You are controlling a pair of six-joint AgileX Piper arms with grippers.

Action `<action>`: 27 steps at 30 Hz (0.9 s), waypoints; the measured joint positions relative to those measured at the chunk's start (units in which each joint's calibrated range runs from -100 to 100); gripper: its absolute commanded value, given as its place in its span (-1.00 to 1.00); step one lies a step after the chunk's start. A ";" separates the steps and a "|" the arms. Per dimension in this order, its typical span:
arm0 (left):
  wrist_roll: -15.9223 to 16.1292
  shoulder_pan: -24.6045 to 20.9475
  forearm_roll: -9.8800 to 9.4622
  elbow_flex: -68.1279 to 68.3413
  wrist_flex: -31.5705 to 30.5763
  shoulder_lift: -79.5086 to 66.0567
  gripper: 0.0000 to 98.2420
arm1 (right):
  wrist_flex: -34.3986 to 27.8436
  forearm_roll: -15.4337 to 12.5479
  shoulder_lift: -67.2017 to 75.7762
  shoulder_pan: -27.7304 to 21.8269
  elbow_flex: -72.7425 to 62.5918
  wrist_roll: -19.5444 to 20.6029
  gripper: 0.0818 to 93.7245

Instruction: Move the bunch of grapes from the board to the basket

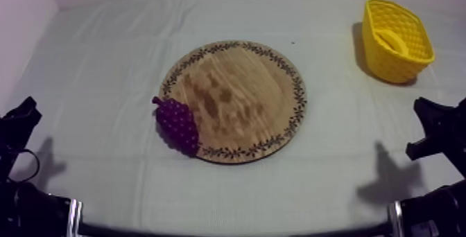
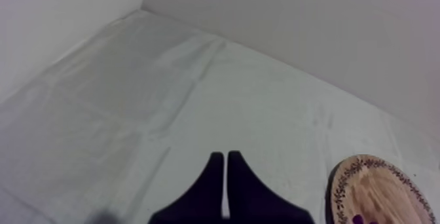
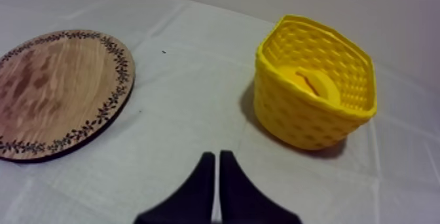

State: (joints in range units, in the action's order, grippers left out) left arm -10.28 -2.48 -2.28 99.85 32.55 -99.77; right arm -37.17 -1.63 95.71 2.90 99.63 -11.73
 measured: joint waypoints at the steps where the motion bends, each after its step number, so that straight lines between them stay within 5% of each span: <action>1: 0.00 0.00 0.00 0.00 0.00 0.00 -1.00 | 0.00 0.00 0.00 0.00 0.00 0.00 -0.99; 16: 0.00 0.00 0.00 0.00 0.00 0.00 -1.00 | 0.16 -0.04 0.00 0.09 0.00 -4.00 -1.00; 27: 0.00 0.00 0.00 0.00 0.00 0.00 -1.00 | 8.06 -3.81 -12.71 -0.67 -7.86 -8.09 -1.00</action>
State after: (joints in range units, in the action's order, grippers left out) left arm -10.28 -2.48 -2.28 99.85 32.55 -99.77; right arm -29.11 -5.44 82.99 2.23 91.77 -19.82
